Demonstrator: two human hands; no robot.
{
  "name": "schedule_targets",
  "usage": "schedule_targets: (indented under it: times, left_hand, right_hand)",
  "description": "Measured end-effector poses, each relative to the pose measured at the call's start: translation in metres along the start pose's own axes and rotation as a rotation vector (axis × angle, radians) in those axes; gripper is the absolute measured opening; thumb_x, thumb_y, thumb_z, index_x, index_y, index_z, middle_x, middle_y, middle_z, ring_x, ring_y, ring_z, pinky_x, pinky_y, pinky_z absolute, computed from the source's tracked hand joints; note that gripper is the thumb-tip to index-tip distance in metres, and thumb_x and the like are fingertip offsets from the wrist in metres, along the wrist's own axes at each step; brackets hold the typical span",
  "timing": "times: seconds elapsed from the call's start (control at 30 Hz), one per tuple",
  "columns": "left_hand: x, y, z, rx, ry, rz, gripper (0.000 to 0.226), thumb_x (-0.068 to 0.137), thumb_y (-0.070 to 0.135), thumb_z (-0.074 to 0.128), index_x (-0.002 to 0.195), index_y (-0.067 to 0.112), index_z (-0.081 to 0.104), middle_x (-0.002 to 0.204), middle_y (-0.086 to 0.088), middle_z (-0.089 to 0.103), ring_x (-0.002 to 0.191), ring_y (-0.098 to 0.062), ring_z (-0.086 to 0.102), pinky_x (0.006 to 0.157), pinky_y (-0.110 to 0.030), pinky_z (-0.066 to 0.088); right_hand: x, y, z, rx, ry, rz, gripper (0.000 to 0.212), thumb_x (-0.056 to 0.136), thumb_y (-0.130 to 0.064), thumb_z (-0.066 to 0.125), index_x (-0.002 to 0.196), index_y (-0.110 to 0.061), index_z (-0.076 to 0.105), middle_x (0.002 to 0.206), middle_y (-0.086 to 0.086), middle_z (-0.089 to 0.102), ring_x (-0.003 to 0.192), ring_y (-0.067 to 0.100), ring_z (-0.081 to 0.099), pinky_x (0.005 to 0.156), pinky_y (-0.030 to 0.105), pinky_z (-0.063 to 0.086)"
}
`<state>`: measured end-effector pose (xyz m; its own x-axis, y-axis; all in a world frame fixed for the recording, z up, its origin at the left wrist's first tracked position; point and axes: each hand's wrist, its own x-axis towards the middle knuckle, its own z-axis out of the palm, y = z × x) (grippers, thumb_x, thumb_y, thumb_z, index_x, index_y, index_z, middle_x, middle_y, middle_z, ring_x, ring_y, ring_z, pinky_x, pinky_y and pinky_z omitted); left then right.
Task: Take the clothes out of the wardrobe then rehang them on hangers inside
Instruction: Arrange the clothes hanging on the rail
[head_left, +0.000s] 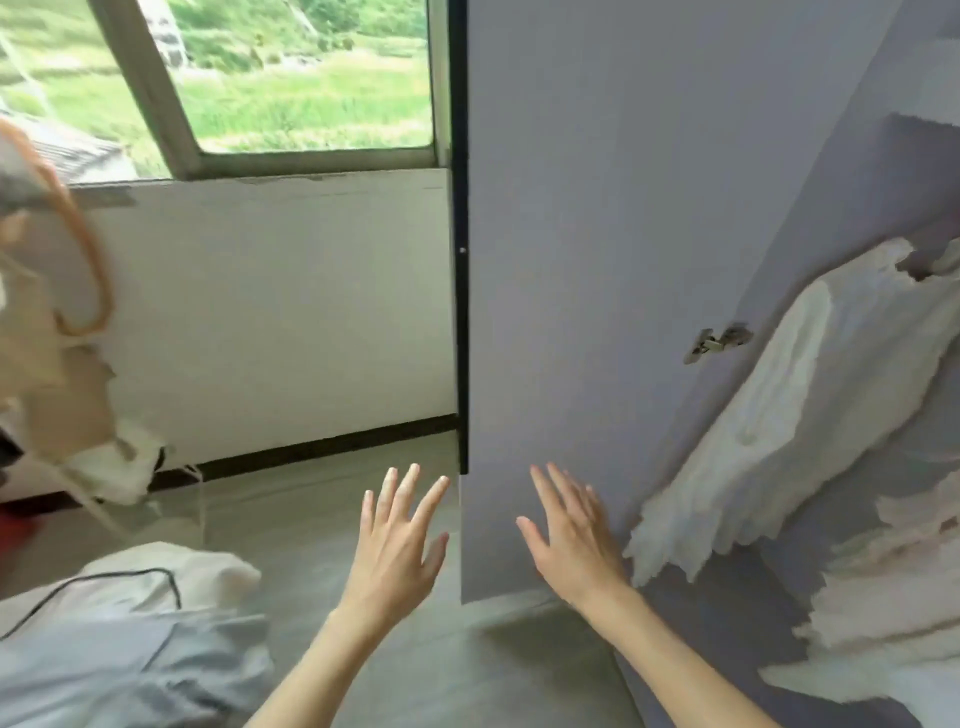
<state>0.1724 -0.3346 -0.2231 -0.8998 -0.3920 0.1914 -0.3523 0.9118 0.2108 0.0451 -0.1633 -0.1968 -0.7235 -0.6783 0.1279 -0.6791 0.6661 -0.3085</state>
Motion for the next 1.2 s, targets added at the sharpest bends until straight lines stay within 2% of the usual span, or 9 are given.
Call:
schedule_targets:
  times: [0.13,0.37,0.47,0.6,0.73,0.8,0.9,1.1,1.2]
  left_hand:
    - [-0.061,-0.081,-0.033,0.034,0.017,-0.283,0.057,0.081,0.042,0.037,0.134,0.024,0.04,0.136,-0.016,0.047,0.129,-0.034,0.028,0.093,-0.058,0.04]
    - [-0.167,-0.162,-0.086,0.046,0.099,-0.719,0.056,0.082,0.043,0.033,0.136,0.026,0.037,0.14,-0.017,0.043,0.132,-0.04,0.035,0.102,-0.057,0.033]
    - [-0.212,-0.178,-0.089,0.063,0.08,-0.913,0.062,0.086,0.049,0.02,0.145,0.032,0.021,0.154,-0.009,0.018,0.143,-0.031,0.008,0.112,-0.044,0.005]
    - [-0.263,-0.193,-0.096,0.042,0.119,-1.149,0.057,0.085,0.047,0.027,0.138,0.028,0.033,0.146,-0.014,0.037,0.137,-0.036,0.027,0.106,-0.048,0.017]
    - [-0.302,-0.199,-0.104,-0.001,0.251,-1.379,0.075,0.078,0.056,0.01,0.145,0.027,0.027,0.155,-0.006,0.014,0.144,-0.027,0.002,0.114,-0.044,0.004]
    - [-0.32,-0.195,-0.103,0.016,0.31,-1.469,0.079,0.076,0.059,0.005,0.146,0.029,0.021,0.156,-0.003,0.005,0.143,-0.023,-0.005,0.114,-0.043,0.002]
    - [-0.347,-0.191,-0.104,-0.031,0.29,-1.613,0.086,0.068,0.062,-0.006,0.147,0.033,0.009,0.156,0.003,-0.007,0.142,-0.017,-0.016,0.114,-0.039,-0.005]
    - [-0.404,-0.216,-0.118,-0.013,0.265,-1.745,0.089,0.065,0.063,-0.01,0.147,0.031,0.002,0.156,0.0,-0.007,0.142,-0.02,-0.014,0.113,-0.036,-0.009]
    - [-0.434,-0.249,-0.124,-0.018,0.284,-1.764,0.07,0.085,0.058,0.005,0.148,0.028,0.007,0.156,-0.001,-0.006,0.143,-0.021,-0.012,0.114,-0.037,-0.004]
  right_hand:
    - [0.015,-0.092,0.035,0.061,-0.062,-0.242,0.056,0.078,-0.033,0.06,0.127,-0.009,0.055,0.129,0.015,0.056,0.118,0.032,0.055,0.099,0.049,0.037]
    - [0.026,-0.249,0.08,0.154,-0.15,-0.677,0.053,0.073,-0.028,0.07,0.12,-0.007,0.06,0.12,0.015,0.062,0.109,0.032,0.061,0.091,0.05,0.044]
    - [0.019,-0.301,0.104,0.166,-0.239,-0.85,0.059,0.069,-0.024,0.08,0.121,-0.008,0.058,0.122,0.014,0.061,0.112,0.032,0.059,0.093,0.05,0.043]
    - [0.012,-0.364,0.121,0.165,-0.395,-1.097,0.053,0.089,-0.031,0.059,0.136,-0.012,0.043,0.142,0.011,0.042,0.133,0.029,0.037,0.11,0.043,0.024]
    - [0.006,-0.42,0.138,0.152,-0.389,-1.28,0.05,0.087,-0.039,0.055,0.129,-0.012,0.053,0.132,0.01,0.054,0.122,0.028,0.051,0.101,0.045,0.039]
    - [-0.003,-0.445,0.143,0.148,-0.478,-1.374,0.055,0.095,-0.04,0.045,0.143,-0.014,0.034,0.148,0.009,0.035,0.138,0.025,0.03,0.113,0.041,0.019]
    - [-0.015,-0.476,0.159,0.121,-0.551,-1.494,0.059,0.098,-0.044,0.031,0.149,-0.021,0.011,0.156,0.002,0.013,0.144,0.017,0.006,0.115,0.031,-0.003]
    - [-0.045,-0.544,0.185,0.105,-0.627,-1.557,0.059,0.098,-0.045,0.031,0.149,-0.023,0.01,0.156,0.001,0.012,0.144,0.016,0.007,0.116,0.033,-0.001]
    - [-0.056,-0.585,0.206,0.088,-0.655,-1.558,0.058,0.099,-0.042,0.034,0.148,-0.021,0.014,0.156,0.002,0.016,0.144,0.017,0.01,0.116,0.033,0.002]
